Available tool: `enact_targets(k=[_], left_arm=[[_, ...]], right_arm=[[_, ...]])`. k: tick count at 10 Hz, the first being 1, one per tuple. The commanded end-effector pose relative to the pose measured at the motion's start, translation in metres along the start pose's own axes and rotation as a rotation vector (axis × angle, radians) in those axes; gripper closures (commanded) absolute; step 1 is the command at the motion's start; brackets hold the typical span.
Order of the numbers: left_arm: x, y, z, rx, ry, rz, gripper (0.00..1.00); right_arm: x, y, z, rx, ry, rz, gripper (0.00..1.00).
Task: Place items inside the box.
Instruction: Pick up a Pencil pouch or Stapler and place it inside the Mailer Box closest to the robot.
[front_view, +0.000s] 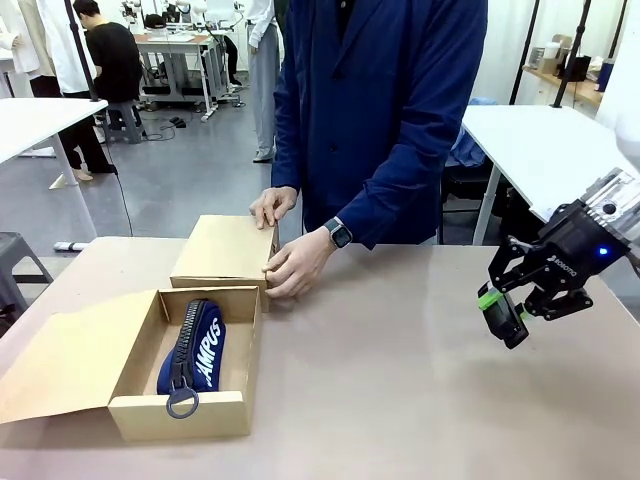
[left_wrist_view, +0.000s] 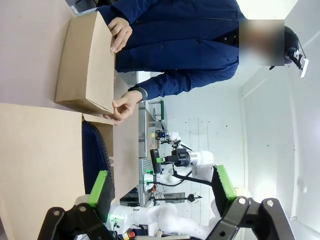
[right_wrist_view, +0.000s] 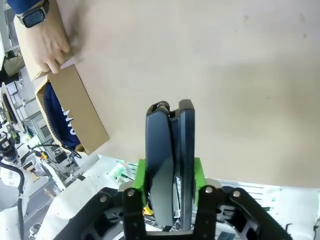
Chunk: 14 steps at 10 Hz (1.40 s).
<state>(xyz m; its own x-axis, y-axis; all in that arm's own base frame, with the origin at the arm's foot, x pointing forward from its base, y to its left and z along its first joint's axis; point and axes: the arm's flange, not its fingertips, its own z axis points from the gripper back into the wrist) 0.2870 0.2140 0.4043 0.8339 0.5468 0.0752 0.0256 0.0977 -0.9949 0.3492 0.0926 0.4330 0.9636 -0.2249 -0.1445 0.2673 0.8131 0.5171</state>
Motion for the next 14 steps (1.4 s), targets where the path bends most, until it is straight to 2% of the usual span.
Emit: enact_targets(k=[1,4,5,7,9,11,14], left_arm=[[-0.001,0.000,-0.001,-0.017,-0.003,-0.016,0.00],[-0.001,0.000,-0.001,-0.017,-0.003,-0.016,0.00],[-0.001,0.000,-0.001,-0.017,-0.003,-0.016,0.00],[-0.001,0.000,-0.001,-0.017,-0.003,-0.016,0.00],[-0.001,0.000,-0.001,-0.017,-0.003,-0.016,0.00],[-0.001,0.000,-0.001,-0.017,-0.003,-0.016,0.00],[-0.001,0.000,-0.001,-0.017,-0.003,-0.016,0.00]], right_arm=[[-0.010,-0.004,-0.009,-0.006,0.007,0.024,0.58],[-0.012,0.011,-0.015,-0.034,0.012,0.069,0.58],[-0.016,0.031,-0.021,-0.040,0.008,0.116,0.58],[-0.031,0.105,-0.047,-0.073,0.019,0.229,0.58],[-0.055,0.190,-0.096,-0.168,0.071,0.354,0.58],[-0.088,0.261,-0.148,-0.146,-0.008,0.388,0.58],[-0.108,0.305,-0.197,-0.127,-0.042,0.421,0.58]])
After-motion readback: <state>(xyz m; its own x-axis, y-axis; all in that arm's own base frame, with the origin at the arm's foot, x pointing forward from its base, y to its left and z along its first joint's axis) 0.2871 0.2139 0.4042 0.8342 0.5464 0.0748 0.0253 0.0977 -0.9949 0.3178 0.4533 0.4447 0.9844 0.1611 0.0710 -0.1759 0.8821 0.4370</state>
